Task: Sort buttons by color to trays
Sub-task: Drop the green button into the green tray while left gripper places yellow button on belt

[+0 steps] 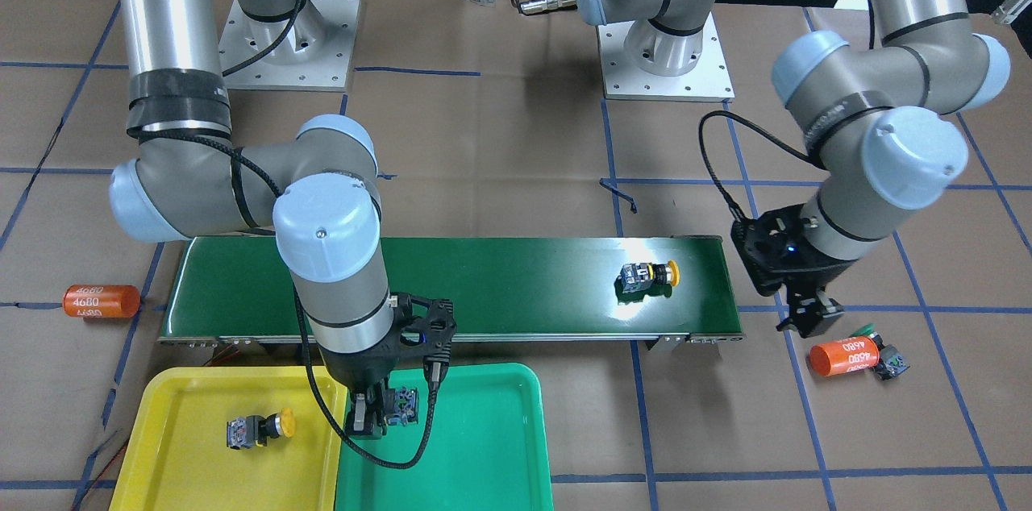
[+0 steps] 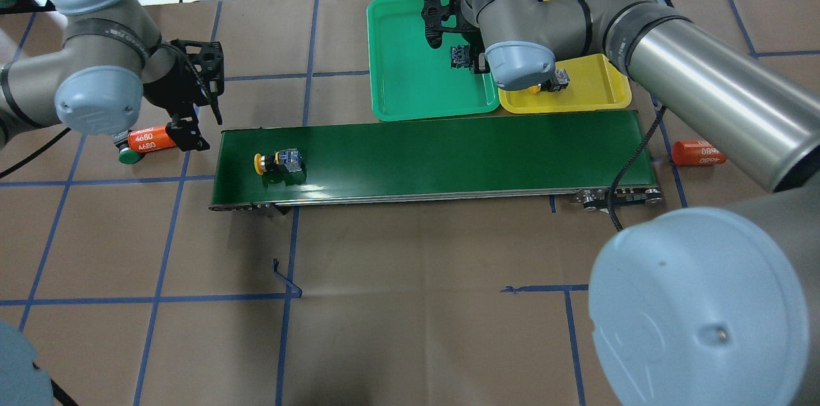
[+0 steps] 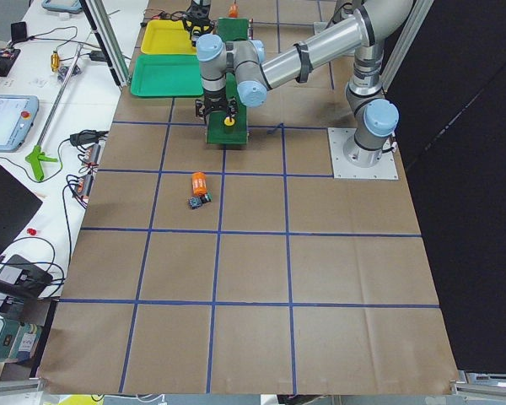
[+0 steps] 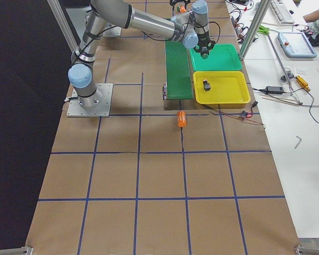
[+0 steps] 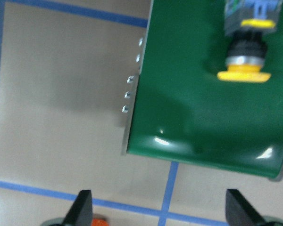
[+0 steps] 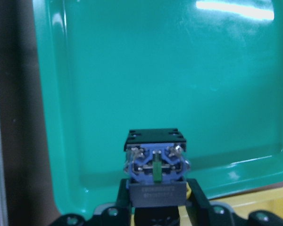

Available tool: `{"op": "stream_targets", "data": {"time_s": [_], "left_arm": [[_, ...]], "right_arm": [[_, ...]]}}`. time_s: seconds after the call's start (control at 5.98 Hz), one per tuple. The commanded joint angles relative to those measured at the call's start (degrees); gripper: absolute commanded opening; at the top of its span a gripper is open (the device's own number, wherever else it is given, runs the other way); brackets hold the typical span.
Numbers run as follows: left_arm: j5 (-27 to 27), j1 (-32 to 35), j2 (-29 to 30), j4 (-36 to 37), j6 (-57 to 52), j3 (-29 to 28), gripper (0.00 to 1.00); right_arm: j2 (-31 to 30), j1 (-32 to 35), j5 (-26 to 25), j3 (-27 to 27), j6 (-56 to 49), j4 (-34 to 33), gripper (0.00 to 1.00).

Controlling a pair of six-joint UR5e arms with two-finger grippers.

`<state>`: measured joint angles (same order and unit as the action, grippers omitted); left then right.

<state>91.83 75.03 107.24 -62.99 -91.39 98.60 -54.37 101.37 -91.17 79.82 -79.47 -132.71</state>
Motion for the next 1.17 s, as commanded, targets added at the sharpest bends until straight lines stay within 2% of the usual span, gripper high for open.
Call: {"op": "stream_targets", "data": {"time_s": [0.0, 0.17, 0.33, 0.5, 0.67, 0.84, 1.0], "left_arm": [[-0.5, -8.3, 6.9, 0.1, -1.1, -6.3, 0.98], [-0.1, -10.3, 12.5, 3.8, -3.9, -9.3, 0.98], [0.1, -10.3, 17.1, 8.5, -5.3, -9.7, 0.98], [0.0, -10.3, 18.4, 9.0, -5.8, -8.1, 0.98], [-0.1, -10.3, 19.2, 8.9, -7.4, -8.0, 0.98], [0.1, -10.3, 19.2, 8.5, -8.9, -7.9, 0.82], [0.1, -10.1, 18.5, 8.4, -9.9, -7.7, 0.25]], "right_arm": [[5.1, 0.5, 9.1, -2.3, 0.4, -1.1, 0.50], [5.0, 0.5, 12.7, -2.2, 0.6, -0.4, 0.99], [3.1, 0.3, 11.8, -2.0, 0.6, 1.7, 1.00], [-2.1, 0.3, 7.9, -1.9, 0.6, 11.4, 1.00], [-7.6, 0.2, 7.3, -1.6, 0.6, 21.3, 1.00], [-12.1, 0.1, 6.7, 0.8, 0.6, 26.9, 1.00], [-17.6, 0.2, 5.8, 5.5, 1.0, 30.2, 1.00]]}}
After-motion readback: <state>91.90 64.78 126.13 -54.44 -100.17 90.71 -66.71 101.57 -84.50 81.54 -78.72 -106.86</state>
